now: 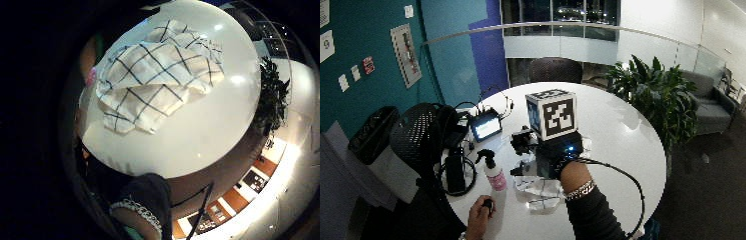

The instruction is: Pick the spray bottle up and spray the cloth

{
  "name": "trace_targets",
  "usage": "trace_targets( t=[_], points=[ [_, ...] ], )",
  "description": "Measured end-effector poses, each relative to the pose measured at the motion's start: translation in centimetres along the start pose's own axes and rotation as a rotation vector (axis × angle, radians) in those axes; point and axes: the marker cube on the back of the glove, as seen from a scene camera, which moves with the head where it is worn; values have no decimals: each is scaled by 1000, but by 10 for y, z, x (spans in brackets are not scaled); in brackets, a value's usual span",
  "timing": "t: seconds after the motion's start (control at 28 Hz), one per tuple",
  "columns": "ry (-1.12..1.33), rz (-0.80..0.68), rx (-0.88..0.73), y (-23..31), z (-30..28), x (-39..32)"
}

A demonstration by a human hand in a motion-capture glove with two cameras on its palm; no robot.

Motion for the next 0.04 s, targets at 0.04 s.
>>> trace_targets(
  t=[0.04],
  points=[
    [-1, -2, -3, 0, 0, 0]
  ],
)
